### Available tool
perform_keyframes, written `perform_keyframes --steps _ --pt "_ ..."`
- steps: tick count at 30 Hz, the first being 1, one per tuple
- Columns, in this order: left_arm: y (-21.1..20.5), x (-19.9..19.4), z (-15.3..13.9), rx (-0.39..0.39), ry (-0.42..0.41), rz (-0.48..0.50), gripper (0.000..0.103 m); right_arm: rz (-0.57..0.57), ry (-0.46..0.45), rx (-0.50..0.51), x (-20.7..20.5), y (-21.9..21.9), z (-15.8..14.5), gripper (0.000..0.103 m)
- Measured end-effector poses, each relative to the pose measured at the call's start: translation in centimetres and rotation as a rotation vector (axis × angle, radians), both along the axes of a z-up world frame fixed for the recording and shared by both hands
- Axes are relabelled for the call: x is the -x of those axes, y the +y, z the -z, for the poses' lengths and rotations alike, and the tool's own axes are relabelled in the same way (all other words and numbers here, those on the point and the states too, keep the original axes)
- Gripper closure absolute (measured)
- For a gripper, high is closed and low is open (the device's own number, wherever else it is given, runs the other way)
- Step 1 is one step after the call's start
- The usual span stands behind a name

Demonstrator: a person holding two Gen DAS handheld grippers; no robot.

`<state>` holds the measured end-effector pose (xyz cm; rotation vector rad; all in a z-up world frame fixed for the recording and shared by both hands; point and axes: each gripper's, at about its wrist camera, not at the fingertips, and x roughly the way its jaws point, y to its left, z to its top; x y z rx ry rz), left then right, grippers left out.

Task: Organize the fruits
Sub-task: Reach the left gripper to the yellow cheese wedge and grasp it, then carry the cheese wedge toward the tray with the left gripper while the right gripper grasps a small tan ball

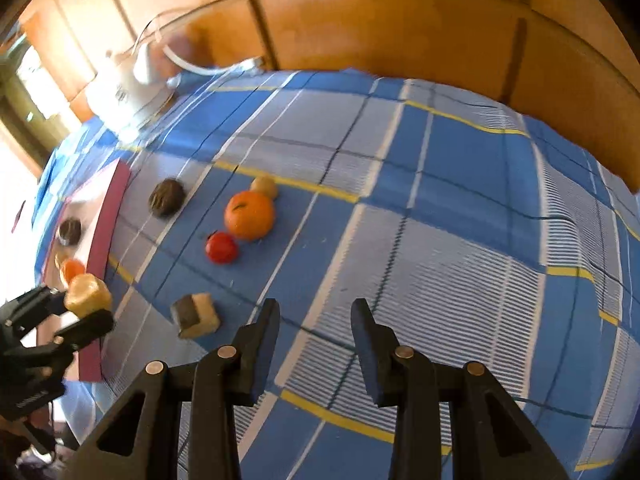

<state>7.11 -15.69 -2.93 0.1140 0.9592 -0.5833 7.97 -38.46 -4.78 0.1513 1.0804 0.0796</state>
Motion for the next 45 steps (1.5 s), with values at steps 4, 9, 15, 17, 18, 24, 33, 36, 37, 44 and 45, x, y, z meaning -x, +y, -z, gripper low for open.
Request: perform_keyframes --steps 4,9,15,17,18,24,33,36,37,44,45 --pt "1.8 1.3 -0.5 0.023 -0.008 -0.016 0.060 -0.022 0.016 0.019 -0.1 0.8 0.8 0.066" --pt "3.6 2.7 -1.4 0.025 -0.046 -0.014 0.060 0.041 0.008 -0.085 -0.4 -0.3 0.7 0.066" --pt "5.5 3.0 -2.2 0.057 -0.068 -0.036 0.060 0.105 -0.014 -0.218 -3.0 -0.2 -0.6 0.066" --pt "6.1 3.0 -2.4 0.066 -0.069 -0.048 0.060 0.125 -0.027 -0.258 -4.7 0.2 -1.0 0.066" --pt "6.5 3.1 -2.4 0.073 -0.068 -0.055 0.060 0.138 -0.026 -0.268 -5.9 0.5 -1.0 0.066" --pt "9.0 3.0 -2.7 0.094 -0.070 -0.099 0.060 0.173 0.051 -0.256 -11.3 2.0 0.8 0.066" --pt "12.1 2.5 -2.4 0.113 -0.058 -0.184 0.060 0.147 0.130 -0.120 -13.9 4.0 2.7 0.078" --pt "12.5 2.4 -2.3 0.110 -0.062 -0.200 0.060 0.161 0.083 -0.111 -13.5 3.7 1.7 0.078" --pt "12.7 2.4 -2.3 0.108 -0.063 -0.206 0.060 0.173 0.060 -0.124 -13.3 3.3 1.1 0.078" --pt "14.5 2.6 -2.5 0.110 -0.074 -0.264 0.060 0.158 -0.025 -0.099 -10.1 1.9 -2.4 0.078" --pt "14.9 2.7 -2.6 0.109 -0.076 -0.272 0.059 0.150 -0.024 -0.083 -9.4 1.7 -2.4 0.078"
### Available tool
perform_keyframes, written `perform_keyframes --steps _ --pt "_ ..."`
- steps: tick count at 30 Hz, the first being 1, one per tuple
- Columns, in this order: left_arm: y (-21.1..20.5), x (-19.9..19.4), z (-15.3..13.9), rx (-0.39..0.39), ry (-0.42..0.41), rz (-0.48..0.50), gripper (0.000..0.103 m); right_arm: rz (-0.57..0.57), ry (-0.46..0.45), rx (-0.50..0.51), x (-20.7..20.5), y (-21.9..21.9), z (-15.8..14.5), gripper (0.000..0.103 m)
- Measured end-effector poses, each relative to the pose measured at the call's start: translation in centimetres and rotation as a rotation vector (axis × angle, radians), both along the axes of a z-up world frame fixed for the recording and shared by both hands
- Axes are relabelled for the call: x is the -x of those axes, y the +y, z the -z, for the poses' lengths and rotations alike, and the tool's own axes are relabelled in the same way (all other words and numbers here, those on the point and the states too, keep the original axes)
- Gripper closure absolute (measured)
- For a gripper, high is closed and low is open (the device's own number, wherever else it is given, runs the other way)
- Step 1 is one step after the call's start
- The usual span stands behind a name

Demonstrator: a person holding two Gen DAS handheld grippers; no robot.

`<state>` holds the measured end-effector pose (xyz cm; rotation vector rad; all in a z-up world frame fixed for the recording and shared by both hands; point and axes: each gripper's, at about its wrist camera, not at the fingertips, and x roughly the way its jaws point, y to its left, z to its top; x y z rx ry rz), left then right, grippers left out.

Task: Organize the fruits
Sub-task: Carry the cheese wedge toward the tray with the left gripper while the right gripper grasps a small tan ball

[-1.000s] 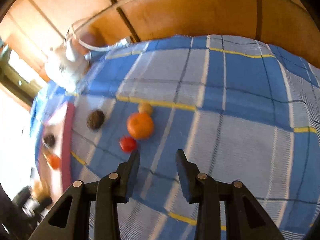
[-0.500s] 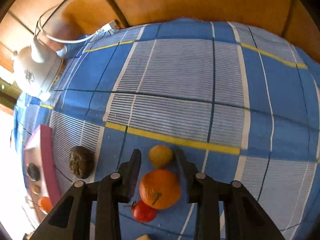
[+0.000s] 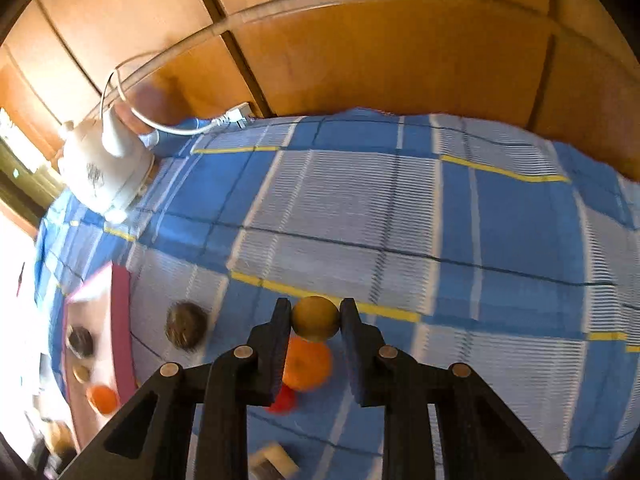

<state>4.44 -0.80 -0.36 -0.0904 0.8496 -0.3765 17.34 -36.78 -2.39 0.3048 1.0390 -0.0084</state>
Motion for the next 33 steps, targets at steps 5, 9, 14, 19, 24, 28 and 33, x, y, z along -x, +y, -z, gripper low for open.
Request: perform_keyframes --steps 5,9,14,19,24,28,33 --pt "3.9 0.7 0.4 -0.015 0.008 -0.092 0.059 -0.042 0.062 0.077 4.4 -1.6 1.6 0.078" --pt "6.9 1.0 1.0 -0.016 0.027 -0.187 0.060 -0.071 0.118 0.109 7.2 -1.9 3.9 0.078" --pt "9.5 1.2 1.0 0.006 0.038 -0.270 0.059 -0.093 0.133 0.131 8.9 -1.9 5.5 0.078" --pt "8.7 1.1 0.8 -0.003 0.027 -0.261 0.059 -0.110 0.128 0.144 8.9 -1.7 5.6 0.078" --pt "7.0 0.2 1.0 -0.016 0.032 -0.221 0.059 -0.113 0.126 0.147 9.0 -1.7 5.6 0.078" --pt "5.4 -0.4 1.3 -0.049 0.036 -0.194 0.059 -0.115 0.126 0.162 8.8 -1.0 5.6 0.078" --pt "4.7 -1.4 2.1 -0.101 0.046 -0.216 0.059 -0.120 0.130 0.174 8.8 -0.7 5.8 0.078"
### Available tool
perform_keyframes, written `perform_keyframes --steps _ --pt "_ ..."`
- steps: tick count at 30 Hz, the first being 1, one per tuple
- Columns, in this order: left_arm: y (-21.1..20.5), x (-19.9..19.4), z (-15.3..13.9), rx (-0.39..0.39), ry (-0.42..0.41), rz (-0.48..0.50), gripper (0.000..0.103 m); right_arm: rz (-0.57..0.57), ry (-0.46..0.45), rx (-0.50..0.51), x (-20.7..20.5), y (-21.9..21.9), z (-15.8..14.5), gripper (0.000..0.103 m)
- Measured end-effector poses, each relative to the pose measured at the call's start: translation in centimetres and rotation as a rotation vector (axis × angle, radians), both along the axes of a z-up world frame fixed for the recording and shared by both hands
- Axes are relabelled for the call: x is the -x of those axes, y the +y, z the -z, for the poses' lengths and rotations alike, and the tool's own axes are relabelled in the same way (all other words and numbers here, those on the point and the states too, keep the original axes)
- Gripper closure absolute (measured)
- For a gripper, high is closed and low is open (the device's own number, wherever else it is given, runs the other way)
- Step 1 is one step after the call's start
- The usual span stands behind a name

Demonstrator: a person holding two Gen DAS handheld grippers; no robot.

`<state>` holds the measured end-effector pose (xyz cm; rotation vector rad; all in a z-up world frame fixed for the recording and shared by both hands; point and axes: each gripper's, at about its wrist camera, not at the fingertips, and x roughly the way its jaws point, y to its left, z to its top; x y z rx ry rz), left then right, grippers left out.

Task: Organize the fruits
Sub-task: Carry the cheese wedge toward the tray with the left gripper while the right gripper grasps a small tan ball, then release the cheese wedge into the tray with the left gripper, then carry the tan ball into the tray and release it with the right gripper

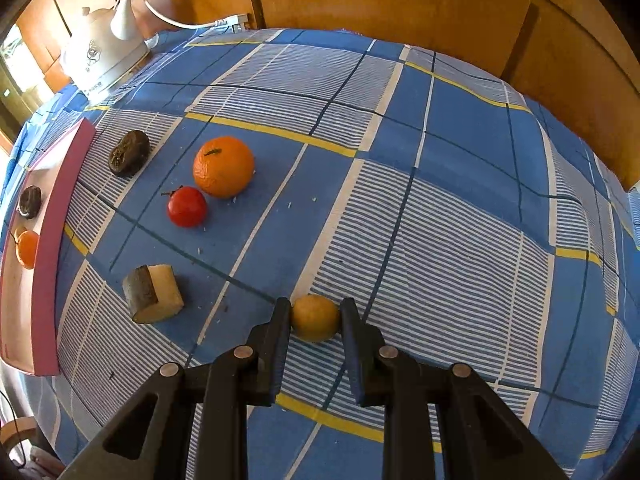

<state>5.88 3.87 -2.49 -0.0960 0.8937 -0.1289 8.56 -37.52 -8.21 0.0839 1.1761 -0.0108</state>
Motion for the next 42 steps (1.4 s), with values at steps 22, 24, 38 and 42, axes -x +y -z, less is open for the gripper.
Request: perform_keyframes --steps 22,24,38,42 --pt "-1.3 0.5 -2.2 -0.084 -0.122 -0.072 0.036 -0.005 -0.007 0.021 -0.1 0.5 0.2 0.078" --pt "-1.7 0.9 -2.7 -0.080 -0.135 -0.061 0.032 -0.006 -0.008 0.025 -0.1 0.6 0.2 0.078" --pt "-2.5 2.6 -3.1 -0.079 -0.150 -0.048 0.029 -0.014 -0.011 0.046 0.0 1.2 0.0 0.078" --pt "-2.4 2.9 -3.3 -0.086 -0.163 -0.048 0.029 -0.023 -0.013 0.054 0.1 1.5 -0.1 0.078"
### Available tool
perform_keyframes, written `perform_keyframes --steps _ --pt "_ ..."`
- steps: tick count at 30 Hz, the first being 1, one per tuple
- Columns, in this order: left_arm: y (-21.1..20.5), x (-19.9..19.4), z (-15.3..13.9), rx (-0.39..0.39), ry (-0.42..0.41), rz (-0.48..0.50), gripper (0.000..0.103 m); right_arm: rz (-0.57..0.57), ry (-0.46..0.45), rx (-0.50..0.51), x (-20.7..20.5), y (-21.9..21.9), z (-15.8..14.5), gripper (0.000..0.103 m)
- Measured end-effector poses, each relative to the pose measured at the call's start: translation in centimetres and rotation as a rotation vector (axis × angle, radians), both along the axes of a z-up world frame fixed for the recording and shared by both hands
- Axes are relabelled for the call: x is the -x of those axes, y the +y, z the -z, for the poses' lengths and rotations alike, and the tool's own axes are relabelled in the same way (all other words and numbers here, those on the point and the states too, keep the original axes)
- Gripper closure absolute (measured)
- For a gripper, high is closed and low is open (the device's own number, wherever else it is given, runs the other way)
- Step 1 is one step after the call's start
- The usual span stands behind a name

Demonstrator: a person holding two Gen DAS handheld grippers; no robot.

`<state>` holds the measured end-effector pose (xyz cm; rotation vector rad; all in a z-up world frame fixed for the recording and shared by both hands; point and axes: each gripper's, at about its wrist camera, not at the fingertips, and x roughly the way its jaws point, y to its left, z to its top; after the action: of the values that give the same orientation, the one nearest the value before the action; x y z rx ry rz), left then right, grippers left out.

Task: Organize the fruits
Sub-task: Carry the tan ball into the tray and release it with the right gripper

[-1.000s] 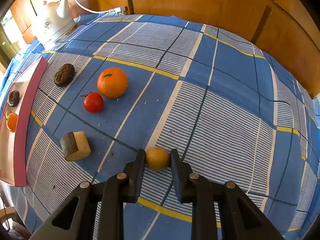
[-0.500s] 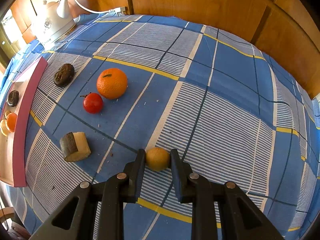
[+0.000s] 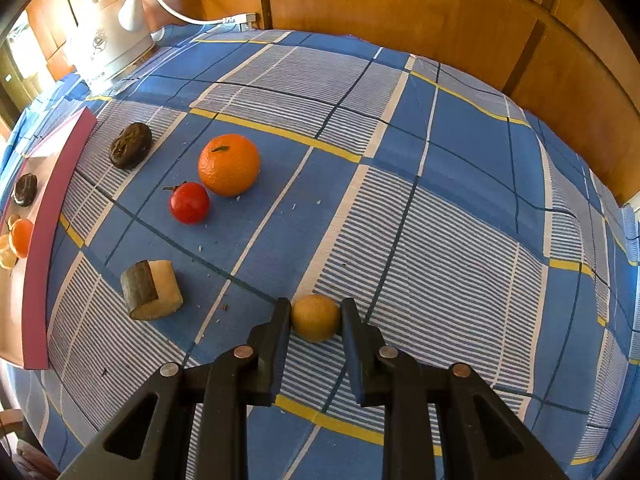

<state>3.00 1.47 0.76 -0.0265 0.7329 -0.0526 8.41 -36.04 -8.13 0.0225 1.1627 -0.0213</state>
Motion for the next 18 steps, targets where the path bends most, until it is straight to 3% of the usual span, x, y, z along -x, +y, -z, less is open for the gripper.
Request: perform_keyframes --steps 10,18 --pt "0.6 0.4 -0.1 0.016 -0.006 -0.002 0.028 -0.011 0.001 -0.013 0.1 0.2 -0.3 0.078" --pt "1.1 0.5 0.0 0.034 0.000 -0.010 0.027 -0.138 -0.106 -0.149 1.1 5.0 -4.9 0.078"
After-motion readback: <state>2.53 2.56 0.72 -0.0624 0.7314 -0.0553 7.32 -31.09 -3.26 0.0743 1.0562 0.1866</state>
